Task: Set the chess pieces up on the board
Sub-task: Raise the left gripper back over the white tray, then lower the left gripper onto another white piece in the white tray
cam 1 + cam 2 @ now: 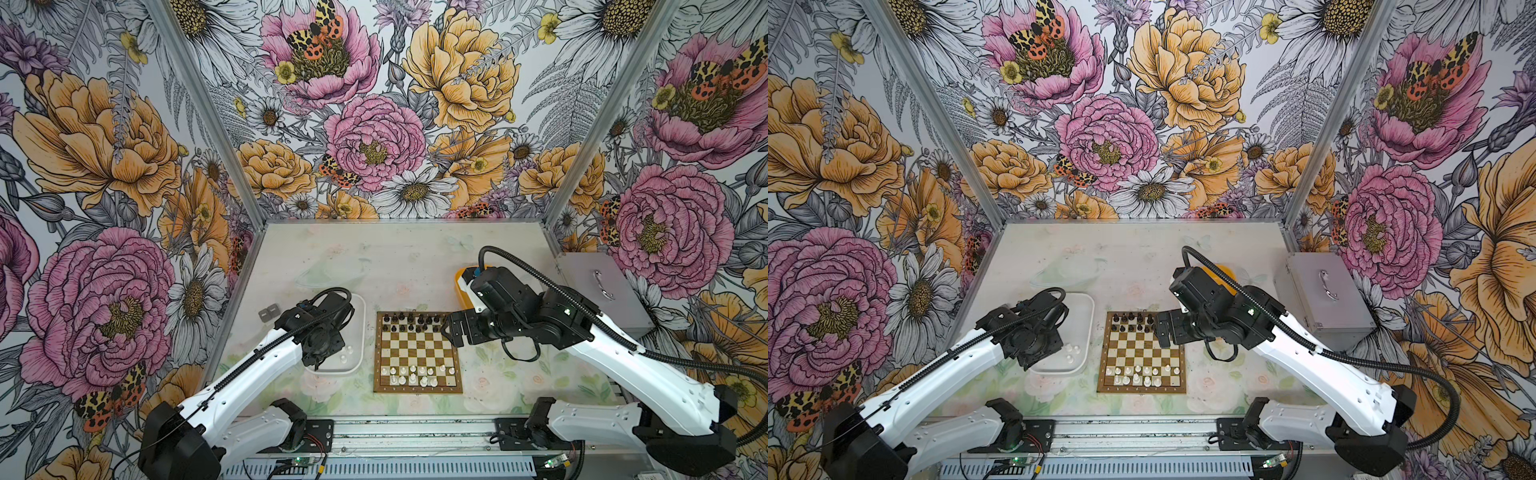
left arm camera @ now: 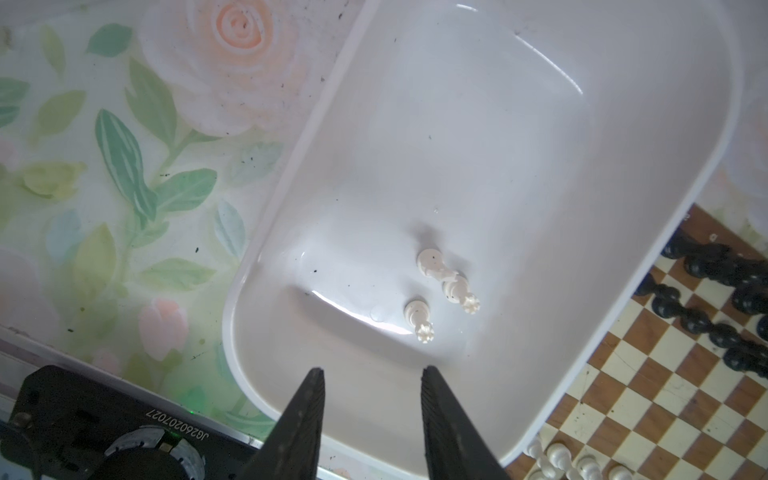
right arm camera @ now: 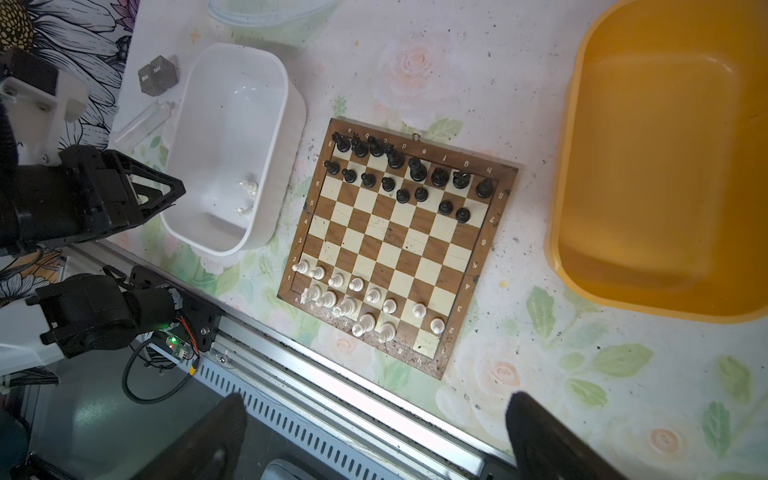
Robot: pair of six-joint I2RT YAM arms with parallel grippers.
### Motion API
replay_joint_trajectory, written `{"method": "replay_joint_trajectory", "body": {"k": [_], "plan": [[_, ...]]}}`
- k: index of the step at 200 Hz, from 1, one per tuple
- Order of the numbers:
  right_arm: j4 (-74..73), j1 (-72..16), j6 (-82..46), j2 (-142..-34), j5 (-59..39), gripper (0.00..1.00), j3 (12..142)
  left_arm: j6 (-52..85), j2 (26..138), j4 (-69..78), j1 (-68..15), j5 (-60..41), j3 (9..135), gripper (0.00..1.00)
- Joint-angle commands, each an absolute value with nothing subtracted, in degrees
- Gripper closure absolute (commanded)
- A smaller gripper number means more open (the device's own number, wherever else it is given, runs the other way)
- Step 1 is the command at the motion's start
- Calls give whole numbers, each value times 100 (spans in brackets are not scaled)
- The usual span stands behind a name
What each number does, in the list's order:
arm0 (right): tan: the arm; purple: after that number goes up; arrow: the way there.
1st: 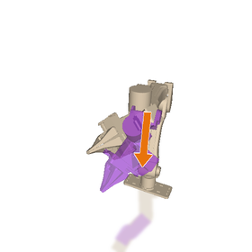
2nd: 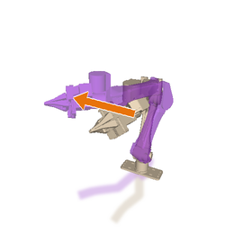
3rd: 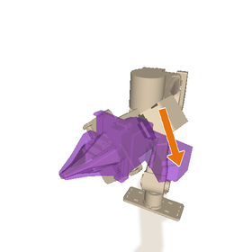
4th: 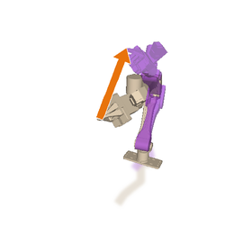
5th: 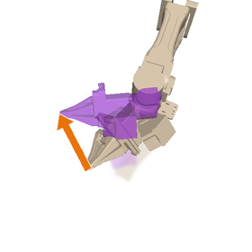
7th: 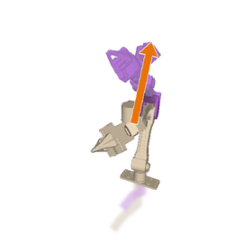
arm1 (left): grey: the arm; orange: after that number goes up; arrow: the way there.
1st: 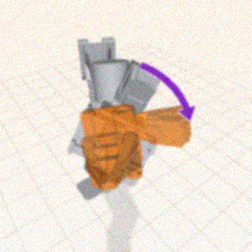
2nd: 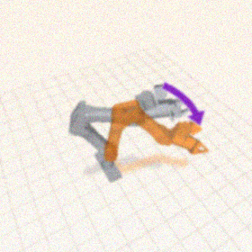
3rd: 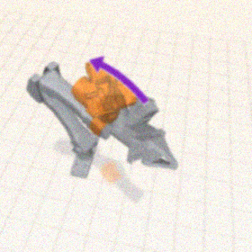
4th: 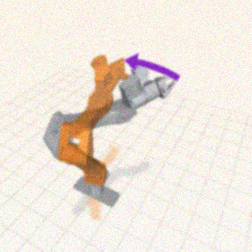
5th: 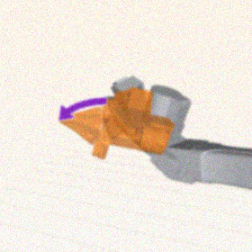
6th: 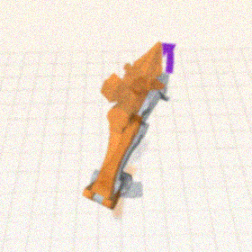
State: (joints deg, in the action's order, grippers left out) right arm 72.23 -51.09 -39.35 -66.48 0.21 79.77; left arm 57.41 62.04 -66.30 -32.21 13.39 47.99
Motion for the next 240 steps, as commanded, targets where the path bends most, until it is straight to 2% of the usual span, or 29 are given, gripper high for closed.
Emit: {"method": "replay_joint_trajectory", "body": {"k": [1, 94, 240], "plan": [[7037, -5148, -3848, -6703, 104, 0, 8123, 5521, 6350, -6164, -3094, 997, 4745, 59], [6963, -5143, -3857, -6646, 232, 0, 8002, 5379, 7497, -5622, -3059, 789, 5034, 59], [6983, -5036, -3830, -6407, 220, 0, 7806, 5482, 8041, -5197, -2953, 712, 4826, 65]]}}
